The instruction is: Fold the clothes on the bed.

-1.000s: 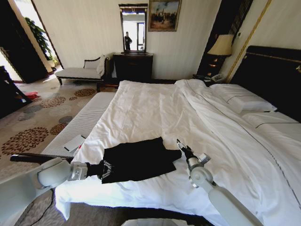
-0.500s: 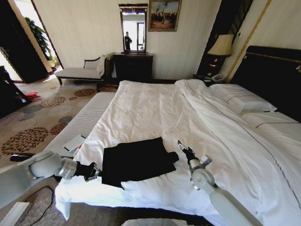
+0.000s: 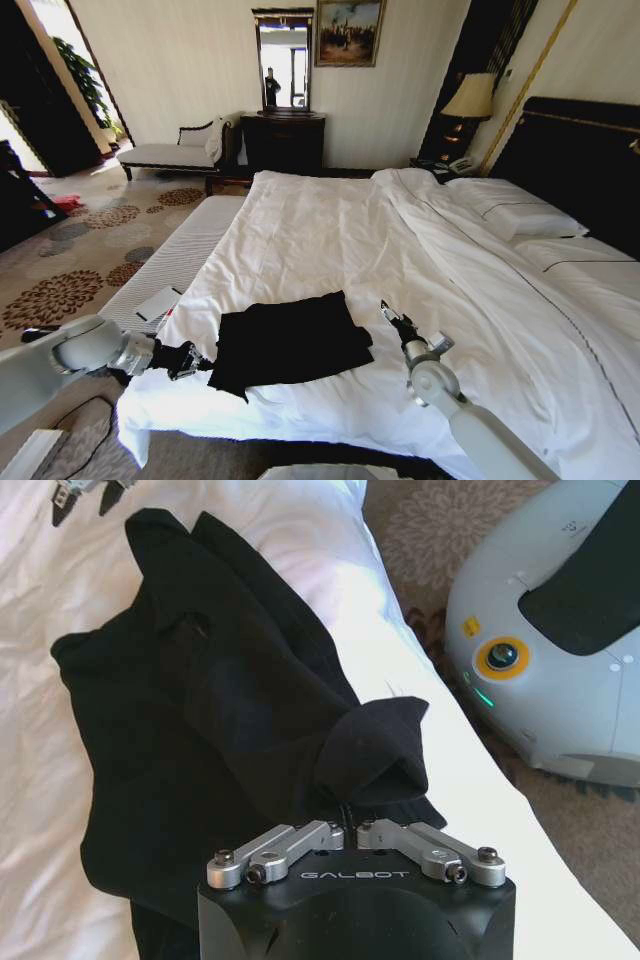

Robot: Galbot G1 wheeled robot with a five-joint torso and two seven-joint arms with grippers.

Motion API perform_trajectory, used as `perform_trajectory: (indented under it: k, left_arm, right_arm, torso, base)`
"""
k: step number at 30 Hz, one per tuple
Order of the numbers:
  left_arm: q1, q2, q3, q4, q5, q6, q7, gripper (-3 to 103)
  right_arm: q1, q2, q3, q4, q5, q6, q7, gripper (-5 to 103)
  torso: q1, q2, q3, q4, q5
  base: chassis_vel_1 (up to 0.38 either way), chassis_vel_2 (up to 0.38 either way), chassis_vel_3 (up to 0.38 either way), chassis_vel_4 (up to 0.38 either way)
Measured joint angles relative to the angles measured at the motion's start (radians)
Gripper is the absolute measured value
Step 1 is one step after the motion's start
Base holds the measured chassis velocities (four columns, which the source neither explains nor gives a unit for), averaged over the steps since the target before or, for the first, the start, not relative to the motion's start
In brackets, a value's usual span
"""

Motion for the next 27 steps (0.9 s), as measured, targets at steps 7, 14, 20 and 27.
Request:
perform_trajectory:
  k: [7,14,20,27]
  left_arm:
    - [-0.011,-0.030,-0.085,-0.002,-0.264,-0.037,0.126,24]
    - [-0.068,-0.083,-0.169,0.018,-0.654,0.075,0.392,52]
    - [-0.086,-0.138,-0.178,0.076,-0.700,0.158,0.246,73]
    - [-0.106,-0.355,-0.160,0.112,-0.910,0.574,-0.516,98]
  right_arm:
    - [0.016,-0.010,-0.008,-0.001,0.004,0.000,0.001,100]
    - [0.048,-0.016,-0.036,-0.008,0.007,0.000,0.007,100]
    - [0.074,-0.017,-0.063,-0.016,0.007,0.000,0.008,100]
    - [0.110,-0.016,-0.104,-0.022,0.008,-0.001,0.008,100]
  torso:
    - [0.000,0.000,0.000,-0.0003,0.0002]
    - [0.000,0.000,0.000,-0.0002,0.0002]
    - [0.000,0.000,0.000,0.0001,0.0000]
    - [0.000,0.000,0.000,0.0004,-0.0004]
  base:
    - [0.000,0.000,0.000,0.000]
    - [0.000,0.000,0.000,0.000]
    - [0.000,0.000,0.000,0.000]
    - [0.000,0.000,0.000,0.000]
